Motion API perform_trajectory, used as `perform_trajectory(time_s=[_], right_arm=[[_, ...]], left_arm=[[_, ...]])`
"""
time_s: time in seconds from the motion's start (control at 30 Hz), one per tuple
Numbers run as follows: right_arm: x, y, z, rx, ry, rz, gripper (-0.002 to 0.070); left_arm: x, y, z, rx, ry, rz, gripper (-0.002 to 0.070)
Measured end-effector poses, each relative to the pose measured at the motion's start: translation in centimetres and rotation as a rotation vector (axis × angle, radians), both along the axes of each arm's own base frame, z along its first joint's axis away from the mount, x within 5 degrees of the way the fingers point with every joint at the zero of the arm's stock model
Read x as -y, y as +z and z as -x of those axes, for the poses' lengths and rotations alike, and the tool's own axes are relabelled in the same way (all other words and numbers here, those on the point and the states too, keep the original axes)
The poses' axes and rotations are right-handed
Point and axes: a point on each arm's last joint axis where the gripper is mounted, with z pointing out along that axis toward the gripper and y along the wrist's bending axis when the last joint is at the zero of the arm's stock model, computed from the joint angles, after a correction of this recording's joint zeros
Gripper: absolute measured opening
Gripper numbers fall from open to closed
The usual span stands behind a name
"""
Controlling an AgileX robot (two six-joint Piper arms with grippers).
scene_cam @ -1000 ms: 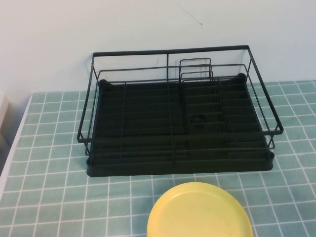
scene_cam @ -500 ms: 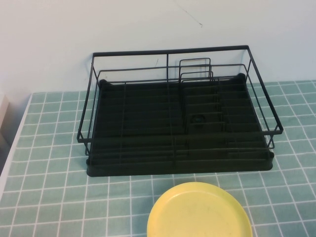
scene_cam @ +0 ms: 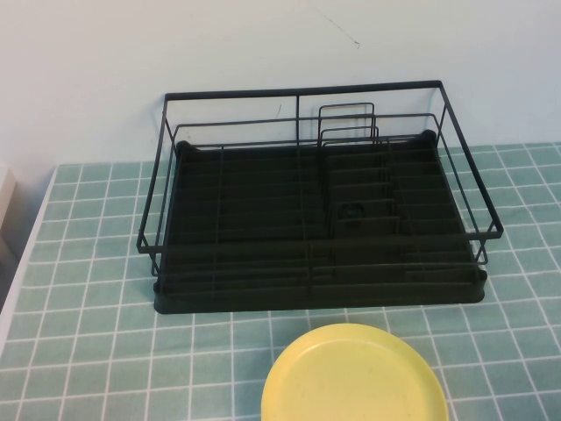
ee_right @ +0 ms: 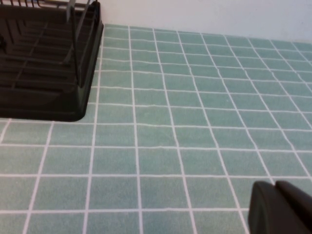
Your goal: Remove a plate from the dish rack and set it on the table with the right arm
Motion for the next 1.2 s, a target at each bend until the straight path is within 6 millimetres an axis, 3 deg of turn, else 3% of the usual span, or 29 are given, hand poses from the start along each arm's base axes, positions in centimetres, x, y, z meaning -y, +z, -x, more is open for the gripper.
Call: perform_trajectory(time_s=[1.2], right_arm=[[-0.35, -0.01, -0.01, 0.003, 0.007, -0.098, -0.0001]], left_arm=[[0.00, 0.00, 0.00, 0.000, 0.000, 0.000, -0.0003]])
